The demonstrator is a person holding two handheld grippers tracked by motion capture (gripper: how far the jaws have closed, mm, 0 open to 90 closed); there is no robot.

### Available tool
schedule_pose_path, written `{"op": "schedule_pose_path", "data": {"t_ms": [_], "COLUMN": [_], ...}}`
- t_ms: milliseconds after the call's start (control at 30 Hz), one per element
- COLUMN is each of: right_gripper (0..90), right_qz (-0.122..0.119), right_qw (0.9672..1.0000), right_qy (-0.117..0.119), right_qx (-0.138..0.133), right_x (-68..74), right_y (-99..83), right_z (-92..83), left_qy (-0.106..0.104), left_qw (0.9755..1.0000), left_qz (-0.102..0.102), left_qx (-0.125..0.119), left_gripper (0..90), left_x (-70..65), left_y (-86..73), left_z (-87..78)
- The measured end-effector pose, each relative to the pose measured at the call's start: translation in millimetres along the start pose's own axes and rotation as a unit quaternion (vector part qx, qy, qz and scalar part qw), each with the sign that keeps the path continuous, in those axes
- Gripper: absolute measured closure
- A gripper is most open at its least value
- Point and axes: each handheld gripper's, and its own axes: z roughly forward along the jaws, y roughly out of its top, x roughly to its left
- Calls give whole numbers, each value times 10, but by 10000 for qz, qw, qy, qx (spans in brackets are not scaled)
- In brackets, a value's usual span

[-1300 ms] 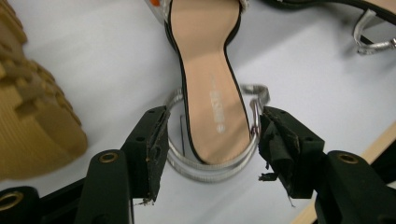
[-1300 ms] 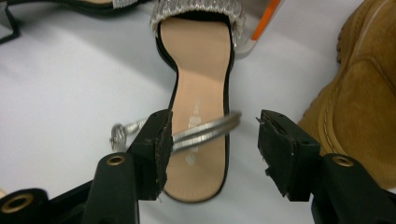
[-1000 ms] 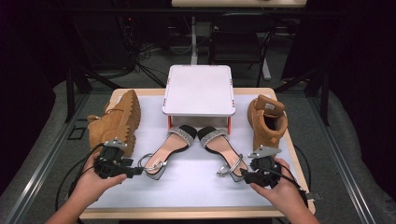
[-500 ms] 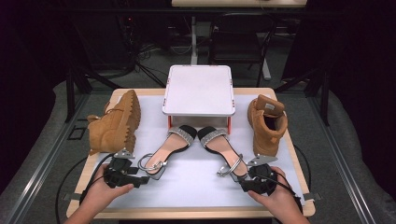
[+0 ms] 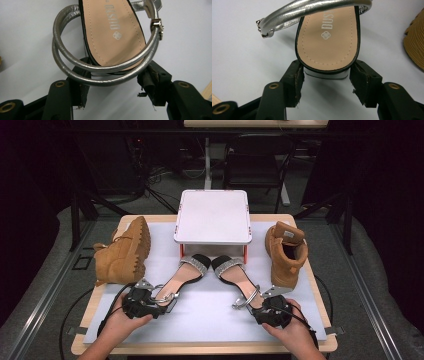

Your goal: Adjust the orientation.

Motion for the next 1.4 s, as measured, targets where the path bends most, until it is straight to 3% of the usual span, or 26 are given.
{"op": "schedule_pose_path", "data": {"t_ms": [267,467,633,967,1133,1400], "right_gripper": [454,460,468,474,467,414], "right_qz": [184,377,273,193,123,62], "right_qw": [9998,9993,9996,9989,9987,9989], "right_qy": [-88,2,94,424,477,442], "right_qx": [52,37,-41,-57,-86,-145], "right_x": [99,220,337,513,588,577], "right_y": [13,11,11,32,39,-3], "right_z": [-2,-4,-6,18,36,155], "left_qy": [83,52,53,-166,-315,-305], "left_qw": [10000,9999,9999,9998,9994,9990], "left_qz": [-7,-97,-114,3,18,115], "left_qx": [16,16,-17,-52,-121,-292], "left_gripper": [450,450,451,485,482,418], "left_x": [-38,-62,-95,-240,-294,-259], "left_y": [9,9,4,13,14,-28], "left_z": [2,8,16,60,90,190]}}
